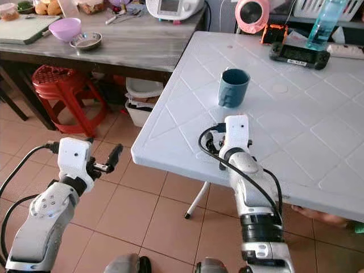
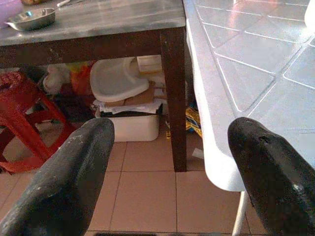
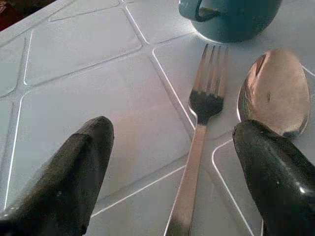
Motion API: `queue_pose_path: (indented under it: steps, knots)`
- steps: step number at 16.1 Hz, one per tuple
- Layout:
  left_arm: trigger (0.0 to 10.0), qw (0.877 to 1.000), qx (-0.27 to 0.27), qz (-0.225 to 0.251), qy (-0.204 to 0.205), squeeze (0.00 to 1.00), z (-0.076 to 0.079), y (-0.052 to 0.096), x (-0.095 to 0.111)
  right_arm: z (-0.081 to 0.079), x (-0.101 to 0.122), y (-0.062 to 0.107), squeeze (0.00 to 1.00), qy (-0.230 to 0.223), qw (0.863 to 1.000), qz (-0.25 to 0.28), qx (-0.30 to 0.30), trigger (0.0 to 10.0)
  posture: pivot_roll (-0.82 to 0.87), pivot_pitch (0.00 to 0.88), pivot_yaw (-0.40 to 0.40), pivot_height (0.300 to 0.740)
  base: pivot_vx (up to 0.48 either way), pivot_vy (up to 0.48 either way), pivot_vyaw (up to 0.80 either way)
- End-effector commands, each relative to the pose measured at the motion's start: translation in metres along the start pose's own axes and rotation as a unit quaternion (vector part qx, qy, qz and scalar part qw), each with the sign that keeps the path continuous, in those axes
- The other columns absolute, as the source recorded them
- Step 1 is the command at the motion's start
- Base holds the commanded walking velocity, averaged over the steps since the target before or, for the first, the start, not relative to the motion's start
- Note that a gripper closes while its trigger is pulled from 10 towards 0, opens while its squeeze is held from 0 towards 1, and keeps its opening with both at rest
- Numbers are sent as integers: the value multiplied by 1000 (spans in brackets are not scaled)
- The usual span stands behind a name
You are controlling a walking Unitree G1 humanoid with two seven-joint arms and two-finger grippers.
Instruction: Setting the table
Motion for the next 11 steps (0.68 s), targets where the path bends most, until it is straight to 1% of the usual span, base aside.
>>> queue_pose_path:
  steps: [1, 2, 3, 7, 10, 11]
  knots:
    - [10000, 1000, 7, 0, -2, 0, -5, 3, 2, -1, 5, -2, 0, 6, 1000, 6, -1, 0, 44, 64, 71, 740, 0, 0, 0]
    - [10000, 1000, 7, -1, -2, 0, -5, 3, 2, -1, 4, -3, 0, 3, 1000, 3, -1, 0, 43, 65, 72, 740, 0, 0, 0]
    - [10000, 1000, 5, -2, -2, 0, -3, 3, 1, 2, 2, -3, 0, 4, 1000, -1, -5, 10000, 41, 65, 73, 740, 0, 0, 0]
    - [10000, 1000, 2, -4, -2, 0, -2, 3, 1, 3, 3, -7, 0, -1, 1000, -3, -5, 10000, 43, 68, 74, 740, 0, 0, 0]
    - [10000, 1000, 2, -6, -3, 0, -2, 4, 1, 2, -1, -10, 0, -22, 1000, -17, -3, 10000, 48, 73, 74, 740, 0, 0, 0]
    - [10000, 1000, 2, -7, -2, 0, -2, 4, 0, 3, -3, -11, 0, -30, 999, -21, -2, 8941, 49, 74, 73, 740, 0, 0, 0]
Point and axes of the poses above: a point about 5 cm out from each wrist's last joint towards the gripper, its own y axis pointing back from the gripper into the wrist, its own x axis along the axis of the wrist's last joint, z = x × y, the point moved 6 cm from there along -y, pointing out of the wrist towards the gripper, and after that the axes turned 1 degree about y, right-handed, at the moved point
